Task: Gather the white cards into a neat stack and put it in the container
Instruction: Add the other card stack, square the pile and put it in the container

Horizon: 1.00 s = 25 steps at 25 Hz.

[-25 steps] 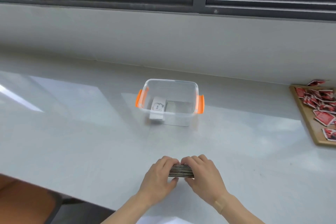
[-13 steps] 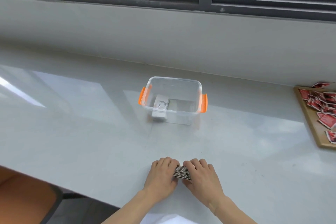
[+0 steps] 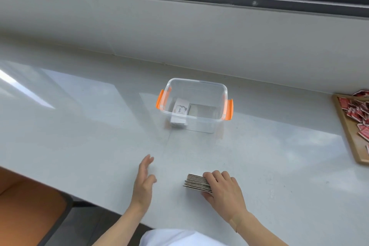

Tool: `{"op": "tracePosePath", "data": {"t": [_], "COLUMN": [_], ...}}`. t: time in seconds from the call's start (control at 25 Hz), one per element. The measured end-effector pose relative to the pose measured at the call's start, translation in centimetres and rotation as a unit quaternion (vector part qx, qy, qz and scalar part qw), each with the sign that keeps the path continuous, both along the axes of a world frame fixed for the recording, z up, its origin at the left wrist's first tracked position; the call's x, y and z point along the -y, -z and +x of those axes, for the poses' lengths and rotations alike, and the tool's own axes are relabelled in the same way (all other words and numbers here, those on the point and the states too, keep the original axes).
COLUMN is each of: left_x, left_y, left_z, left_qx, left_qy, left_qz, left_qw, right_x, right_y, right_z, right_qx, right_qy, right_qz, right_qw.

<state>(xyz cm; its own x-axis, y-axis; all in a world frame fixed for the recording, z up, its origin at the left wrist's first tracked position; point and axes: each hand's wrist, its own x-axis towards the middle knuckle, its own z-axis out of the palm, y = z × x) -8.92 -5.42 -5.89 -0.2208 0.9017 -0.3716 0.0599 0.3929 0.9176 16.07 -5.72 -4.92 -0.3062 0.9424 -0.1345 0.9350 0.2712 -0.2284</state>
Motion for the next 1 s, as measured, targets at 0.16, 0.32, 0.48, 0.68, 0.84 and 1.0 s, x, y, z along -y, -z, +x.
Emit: {"op": "tracePosePath", "data": {"t": [0.16, 0.32, 0.48, 0.68, 0.84, 1.0], "left_x": [-0.6, -0.1, -0.9, -1.5, -1.3, -1.2], "left_y": [-1.2, -1.4, -1.4, -1.7, -1.6, -1.5], "left_z": [3.6, 9.8, 7.8, 9.5, 11.2, 10.2], "left_qx": [0.085, 0.146, 0.148, 0.129, 0.096, -0.006], "left_qy": [-0.053, 0.099, 0.075, 0.04, 0.166, 0.242], "left_qz": [0.004, -0.045, -0.042, -0.028, -0.065, -0.024], "left_qw": [0.995, 0.983, 0.985, 0.99, 0.979, 0.97], "right_x": [-0.1, 0.0, 0.1, 0.0, -0.1, 0.0], "right_y": [-0.1, -0.4, -0.3, -0.2, 0.1, 0.5], "right_z": [-0.2, -0.4, -0.3, -0.4, -0.1, -0.1], "right_qx": [0.006, 0.014, 0.014, 0.009, 0.001, -0.013], "right_qy": [0.005, 0.014, 0.016, 0.027, 0.037, 0.046], "right_qz": [-0.001, 0.001, 0.008, 0.015, 0.027, 0.04], "right_qw": [1.0, 1.0, 1.0, 0.999, 0.999, 0.998]}}
